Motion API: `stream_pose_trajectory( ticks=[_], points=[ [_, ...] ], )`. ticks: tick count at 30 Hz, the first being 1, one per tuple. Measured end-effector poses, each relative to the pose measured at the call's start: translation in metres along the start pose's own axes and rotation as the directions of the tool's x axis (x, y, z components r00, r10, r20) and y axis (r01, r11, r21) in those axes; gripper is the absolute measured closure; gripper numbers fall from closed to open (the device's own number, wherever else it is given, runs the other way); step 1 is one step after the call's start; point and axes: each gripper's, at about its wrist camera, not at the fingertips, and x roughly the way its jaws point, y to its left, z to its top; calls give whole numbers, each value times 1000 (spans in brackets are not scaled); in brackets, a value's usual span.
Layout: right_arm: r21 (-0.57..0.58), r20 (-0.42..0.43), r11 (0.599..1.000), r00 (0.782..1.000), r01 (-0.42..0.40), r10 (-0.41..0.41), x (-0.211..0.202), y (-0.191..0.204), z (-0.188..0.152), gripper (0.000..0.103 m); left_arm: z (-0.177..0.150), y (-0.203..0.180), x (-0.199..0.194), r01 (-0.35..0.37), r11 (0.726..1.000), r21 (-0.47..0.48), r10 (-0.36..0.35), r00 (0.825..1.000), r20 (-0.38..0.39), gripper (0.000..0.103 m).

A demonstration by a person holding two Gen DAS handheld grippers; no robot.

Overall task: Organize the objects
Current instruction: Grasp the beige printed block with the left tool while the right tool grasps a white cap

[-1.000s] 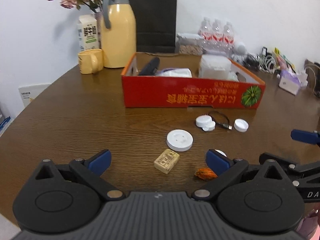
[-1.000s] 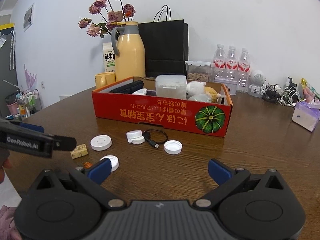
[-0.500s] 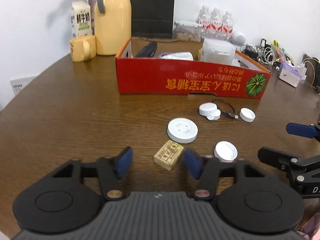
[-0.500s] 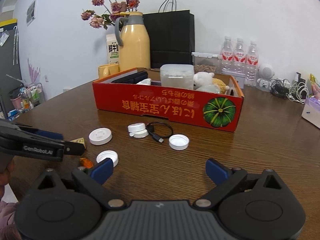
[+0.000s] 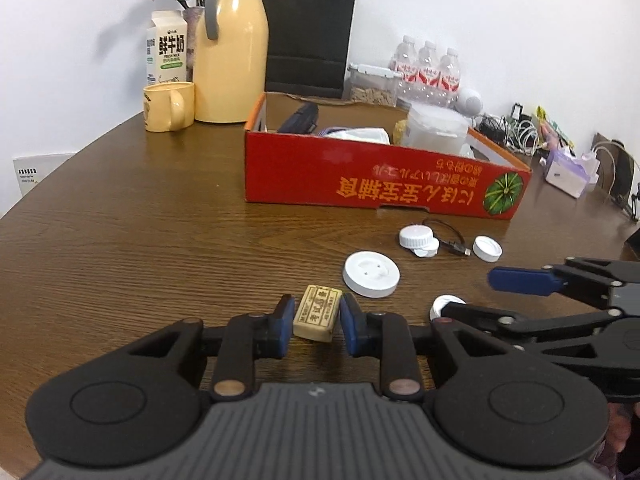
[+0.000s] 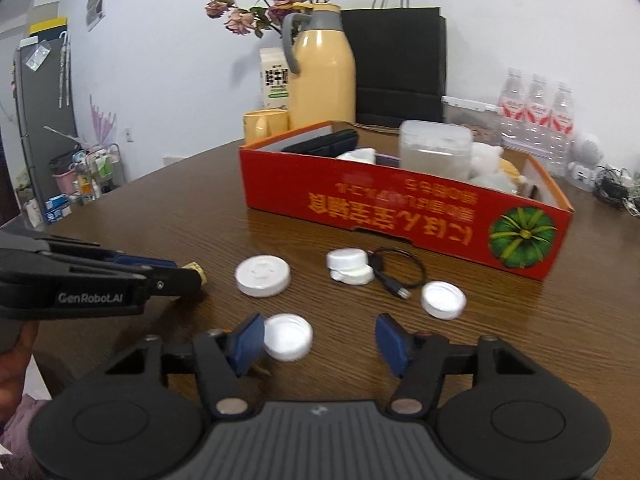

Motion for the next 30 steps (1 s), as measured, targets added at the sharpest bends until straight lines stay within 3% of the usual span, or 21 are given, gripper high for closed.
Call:
stream_pose_trajectory(
  ticks=[8,11,30],
  points=[
    [-6,-38,1000,999,-7,7,18,10,5,60,5,4,-5,14,1000,4,-15,999,29,78],
    [-1,-34,1000,999,-8,8,17,7,5,75,6,5,-5,13,1000,1,-13,999,30,78],
    [-19,28,1000,1000,-8,9,8,4,12,76,22,-1,-1,6,1000,23,-8,998,62,78]
  ],
)
